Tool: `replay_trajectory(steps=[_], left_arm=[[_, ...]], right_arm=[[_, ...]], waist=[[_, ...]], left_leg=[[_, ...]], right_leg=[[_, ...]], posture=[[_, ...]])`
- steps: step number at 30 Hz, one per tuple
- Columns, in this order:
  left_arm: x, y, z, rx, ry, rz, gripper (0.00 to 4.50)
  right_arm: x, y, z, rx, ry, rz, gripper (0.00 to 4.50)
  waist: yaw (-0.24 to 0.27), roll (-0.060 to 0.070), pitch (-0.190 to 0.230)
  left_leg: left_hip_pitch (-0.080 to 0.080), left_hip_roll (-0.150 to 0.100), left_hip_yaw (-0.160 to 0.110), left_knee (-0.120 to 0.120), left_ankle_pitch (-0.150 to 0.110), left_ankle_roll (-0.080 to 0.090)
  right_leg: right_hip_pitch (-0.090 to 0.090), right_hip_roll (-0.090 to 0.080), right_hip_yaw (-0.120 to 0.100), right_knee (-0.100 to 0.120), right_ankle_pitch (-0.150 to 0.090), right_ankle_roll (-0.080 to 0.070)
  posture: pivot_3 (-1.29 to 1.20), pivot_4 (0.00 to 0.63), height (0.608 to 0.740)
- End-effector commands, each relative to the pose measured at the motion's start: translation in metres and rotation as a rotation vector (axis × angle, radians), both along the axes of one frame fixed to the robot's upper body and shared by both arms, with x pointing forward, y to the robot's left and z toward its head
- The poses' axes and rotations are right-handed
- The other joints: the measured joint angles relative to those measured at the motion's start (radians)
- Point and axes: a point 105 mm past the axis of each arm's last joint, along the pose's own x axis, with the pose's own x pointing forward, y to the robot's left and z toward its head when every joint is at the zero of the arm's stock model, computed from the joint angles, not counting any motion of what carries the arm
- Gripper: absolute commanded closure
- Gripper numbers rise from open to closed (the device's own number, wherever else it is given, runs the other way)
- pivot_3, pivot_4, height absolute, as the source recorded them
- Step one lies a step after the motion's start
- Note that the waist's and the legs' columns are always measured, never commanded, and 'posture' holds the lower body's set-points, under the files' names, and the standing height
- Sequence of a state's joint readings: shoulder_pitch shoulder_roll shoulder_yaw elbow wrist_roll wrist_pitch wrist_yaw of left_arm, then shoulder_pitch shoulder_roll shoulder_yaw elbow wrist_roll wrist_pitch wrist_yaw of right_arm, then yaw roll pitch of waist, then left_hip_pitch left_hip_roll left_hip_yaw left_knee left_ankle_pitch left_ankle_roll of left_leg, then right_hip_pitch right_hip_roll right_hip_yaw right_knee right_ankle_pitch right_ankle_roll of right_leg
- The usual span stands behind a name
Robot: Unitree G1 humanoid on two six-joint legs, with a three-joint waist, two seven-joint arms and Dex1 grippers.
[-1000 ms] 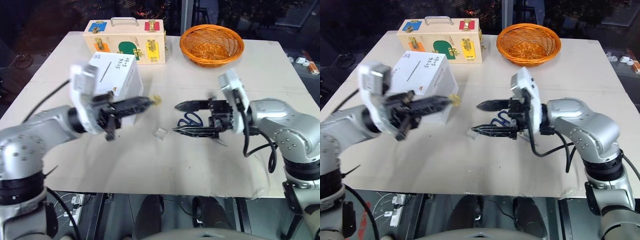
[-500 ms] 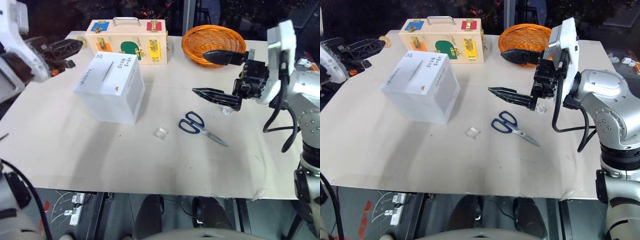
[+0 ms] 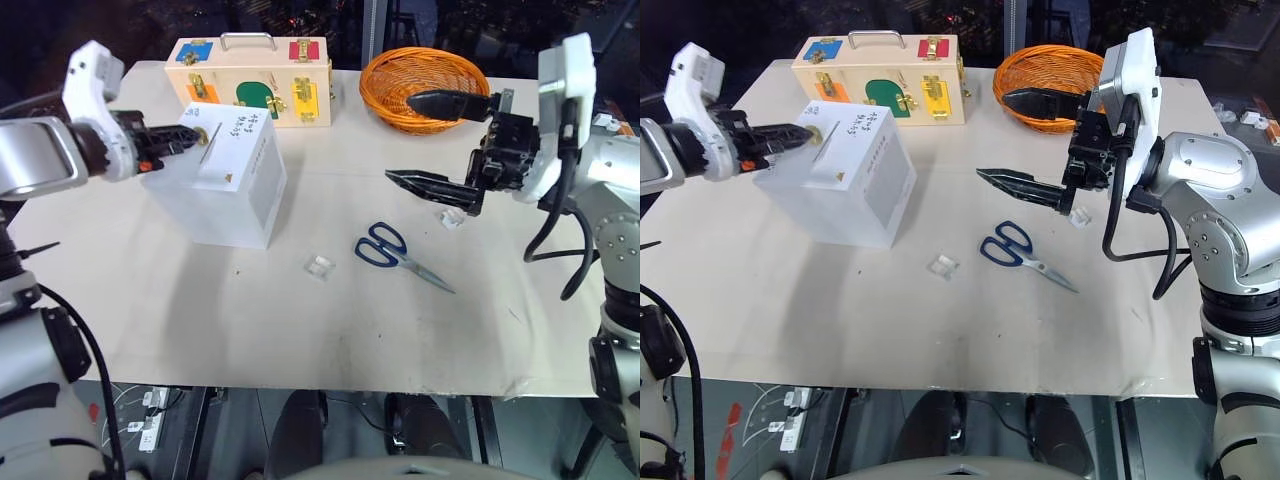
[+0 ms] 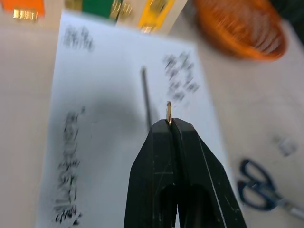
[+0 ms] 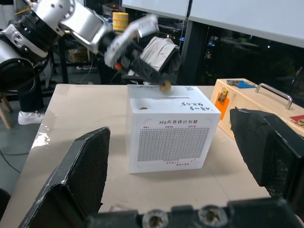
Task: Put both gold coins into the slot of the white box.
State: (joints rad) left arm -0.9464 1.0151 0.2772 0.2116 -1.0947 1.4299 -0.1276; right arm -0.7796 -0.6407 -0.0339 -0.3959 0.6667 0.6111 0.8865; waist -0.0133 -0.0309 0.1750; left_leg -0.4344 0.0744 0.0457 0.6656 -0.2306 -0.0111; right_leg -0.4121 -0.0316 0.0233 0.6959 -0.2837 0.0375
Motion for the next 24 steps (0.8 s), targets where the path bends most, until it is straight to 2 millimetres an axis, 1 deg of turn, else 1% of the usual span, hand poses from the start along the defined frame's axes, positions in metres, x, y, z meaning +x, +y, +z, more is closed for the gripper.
replay_trajectory(steps=[1,5,9,15,18,19,22,24], left_arm=[[-0.002,0.004,0.004,0.046,-0.006,0.019,4.5],[0.0,0.001,0.0,0.076,0.003,0.02,4.5],[0.002,0.001,0.0,0.162,-0.004,0.043,4.5],[0.003,-0.007,0.01,0.279,-0.085,0.042,4.5],[0.001,-0.012,0.016,0.269,-0.126,0.025,3.68],[-0.001,-0.013,0.021,0.255,-0.15,0.019,3.27],[-0.012,-0.02,0.054,0.128,-0.321,-0.04,1.84],[-0.023,-0.029,0.068,0.079,-0.411,-0.1,1.84]], right_arm=[[-0.008,0.0,0.005,0.002,-0.05,0.004,0.07],[-0.011,-0.001,0.004,0.006,-0.048,0.006,0.07],[-0.011,-0.003,0.003,0.011,-0.046,0.001,0.07],[-0.009,-0.006,-0.002,0.007,-0.024,-0.015,0.07],[-0.009,-0.007,-0.004,0.006,-0.012,-0.023,0.0],[-0.009,-0.007,-0.004,0.007,-0.01,-0.026,0.0],[-0.009,-0.01,-0.006,0.004,-0.001,-0.038,0.0],[-0.01,-0.013,-0.006,0.007,0.002,-0.039,0.0]], waist=[[0.0,0.0,0.0],[0.0,0.0,0.0],[0.0,0.0,0.0],[0.0,0.0,0.0],[0.0,0.0,0.0],[0.001,0.0,0.0],[0.001,0.0,0.0],[-0.001,0.0,0.0]], left_leg=[[0.0,0.0,0.0,0.0,0.0,0.0],[0.0,0.0,0.0,0.0,0.0,0.0],[0.001,0.0,0.0,0.0,0.0,0.001],[0.001,0.0,0.0,0.0,0.0,0.001],[0.001,0.0,0.0,0.0,0.0,0.001],[0.001,0.0,0.0,0.0,0.0,0.001],[0.0,0.0,0.0,0.0,0.0,0.001],[-0.001,0.0,0.0,0.0,0.0,0.0]], right_leg=[[0.0,0.0,0.0,0.0,0.0,0.0],[0.0,0.0,0.0,0.0,0.0,0.0],[0.0,0.0,0.0,0.001,0.0,0.0],[0.0,0.0,0.001,0.001,0.0,0.0],[0.0,0.0,0.0,0.001,0.0,0.0],[0.0,0.0,0.001,0.001,0.0,0.0],[0.0,0.0,0.001,0.0,0.0,0.0],[0.0,0.0,0.0,0.0,0.0,0.0]], posture=[[0.0,0.15,0.726],[0.0,0.15,0.726],[0.0,0.15,0.726],[0.0,0.15,0.726],[0.0,0.15,0.726],[0.0,0.15,0.726],[0.0,0.15,0.726],[0.0,0.15,0.726]])
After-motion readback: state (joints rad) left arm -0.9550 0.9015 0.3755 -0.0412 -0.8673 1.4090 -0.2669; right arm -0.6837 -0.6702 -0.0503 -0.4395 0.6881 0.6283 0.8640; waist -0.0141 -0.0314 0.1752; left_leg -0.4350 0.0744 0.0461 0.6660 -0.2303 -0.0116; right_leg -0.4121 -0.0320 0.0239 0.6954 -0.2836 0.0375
